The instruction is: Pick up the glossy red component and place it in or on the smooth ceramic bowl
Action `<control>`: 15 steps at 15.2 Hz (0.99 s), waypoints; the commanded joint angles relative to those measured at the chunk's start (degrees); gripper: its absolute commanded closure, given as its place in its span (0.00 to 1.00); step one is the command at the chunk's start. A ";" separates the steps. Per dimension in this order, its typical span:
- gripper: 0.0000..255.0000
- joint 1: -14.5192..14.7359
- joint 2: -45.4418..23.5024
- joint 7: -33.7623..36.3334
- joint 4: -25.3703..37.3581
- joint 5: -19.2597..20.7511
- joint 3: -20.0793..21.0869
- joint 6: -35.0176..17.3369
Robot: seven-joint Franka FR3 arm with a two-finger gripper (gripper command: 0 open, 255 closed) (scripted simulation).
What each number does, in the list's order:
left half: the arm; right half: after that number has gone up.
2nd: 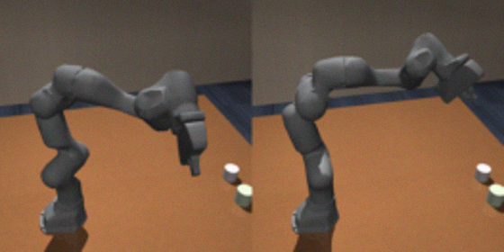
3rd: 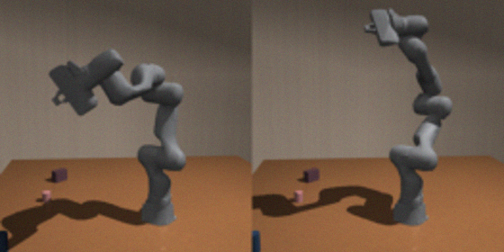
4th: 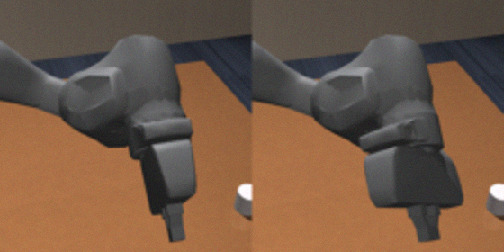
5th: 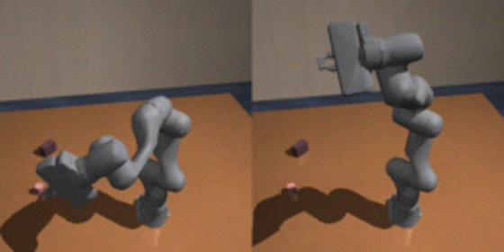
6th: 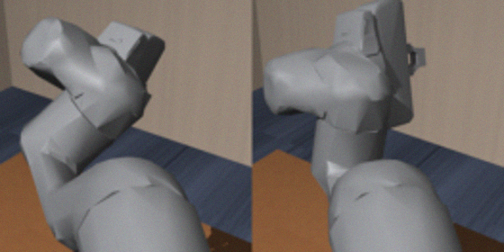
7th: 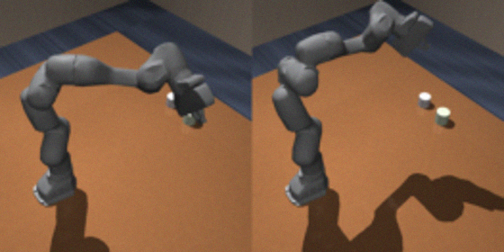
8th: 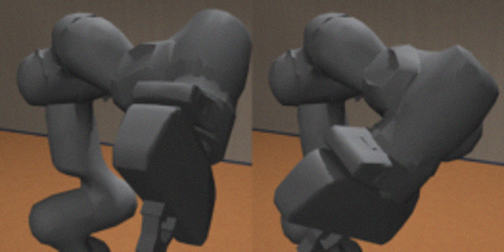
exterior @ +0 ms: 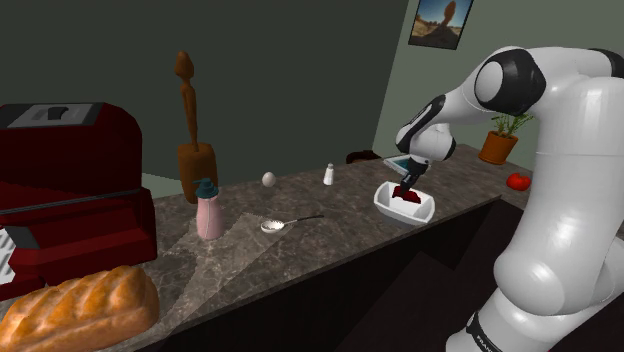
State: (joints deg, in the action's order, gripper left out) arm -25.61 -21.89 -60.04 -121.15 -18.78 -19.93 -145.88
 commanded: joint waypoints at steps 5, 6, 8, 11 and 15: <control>1.00 -0.28 -0.79 -0.38 0.30 -0.48 0.29 -0.47; 1.00 -0.28 -0.79 -0.38 0.30 -0.48 0.29 -0.47; 1.00 -0.28 -0.79 -0.38 0.30 -0.48 0.29 -0.47; 0.00 -0.28 -0.79 -0.38 0.30 -0.48 0.29 -0.46; 0.00 0.21 0.88 0.37 0.06 0.62 -0.43 0.86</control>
State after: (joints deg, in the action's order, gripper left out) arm -25.63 -21.93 -60.01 -120.89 -18.73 -19.98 -145.67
